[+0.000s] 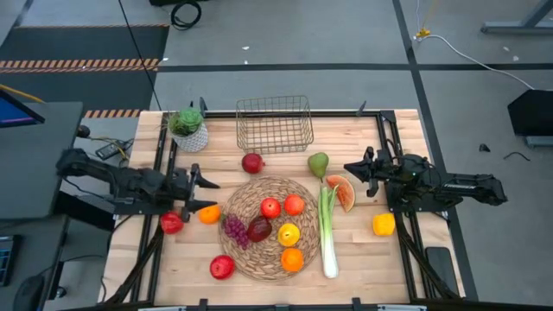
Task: Build produce basket
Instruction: Put the grapes into the wire basket
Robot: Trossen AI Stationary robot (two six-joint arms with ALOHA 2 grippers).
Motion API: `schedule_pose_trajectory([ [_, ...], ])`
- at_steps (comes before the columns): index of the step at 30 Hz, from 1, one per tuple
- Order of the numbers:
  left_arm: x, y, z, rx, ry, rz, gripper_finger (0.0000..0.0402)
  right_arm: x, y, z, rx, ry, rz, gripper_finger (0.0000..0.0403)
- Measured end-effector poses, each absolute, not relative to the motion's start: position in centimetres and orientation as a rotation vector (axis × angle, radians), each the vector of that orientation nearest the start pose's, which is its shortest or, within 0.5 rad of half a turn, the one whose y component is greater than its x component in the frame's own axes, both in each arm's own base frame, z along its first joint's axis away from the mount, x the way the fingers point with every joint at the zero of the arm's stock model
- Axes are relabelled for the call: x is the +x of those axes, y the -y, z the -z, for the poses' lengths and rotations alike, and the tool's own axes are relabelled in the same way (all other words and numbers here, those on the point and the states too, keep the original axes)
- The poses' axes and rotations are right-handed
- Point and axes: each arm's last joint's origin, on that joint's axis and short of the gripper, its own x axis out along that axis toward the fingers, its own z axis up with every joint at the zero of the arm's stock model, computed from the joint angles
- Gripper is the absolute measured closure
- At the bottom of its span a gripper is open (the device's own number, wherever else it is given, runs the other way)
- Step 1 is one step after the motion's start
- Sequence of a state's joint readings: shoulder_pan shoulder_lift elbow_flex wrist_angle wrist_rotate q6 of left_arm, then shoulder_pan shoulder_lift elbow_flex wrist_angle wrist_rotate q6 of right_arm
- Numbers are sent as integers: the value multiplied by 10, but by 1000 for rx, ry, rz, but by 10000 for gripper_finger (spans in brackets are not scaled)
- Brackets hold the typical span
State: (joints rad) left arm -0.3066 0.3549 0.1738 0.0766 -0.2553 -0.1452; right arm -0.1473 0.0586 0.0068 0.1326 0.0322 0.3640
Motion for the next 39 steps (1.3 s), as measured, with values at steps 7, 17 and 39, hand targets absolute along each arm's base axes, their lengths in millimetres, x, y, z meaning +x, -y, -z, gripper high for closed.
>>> schedule_pose_trajectory([
  [7, 145, 38, -215, -20, -550, -10, 156, 99, 16, -177, 357, 144, 157, 389],
  [17, 174, 53, -189, 31, -848, 150, 157, 99, 14, -176, 390, 128, 115, 389],
  [39, 204, 68, -169, 31, -821, 314, 157, 100, 14, -175, 381, 113, 109, 389],
])
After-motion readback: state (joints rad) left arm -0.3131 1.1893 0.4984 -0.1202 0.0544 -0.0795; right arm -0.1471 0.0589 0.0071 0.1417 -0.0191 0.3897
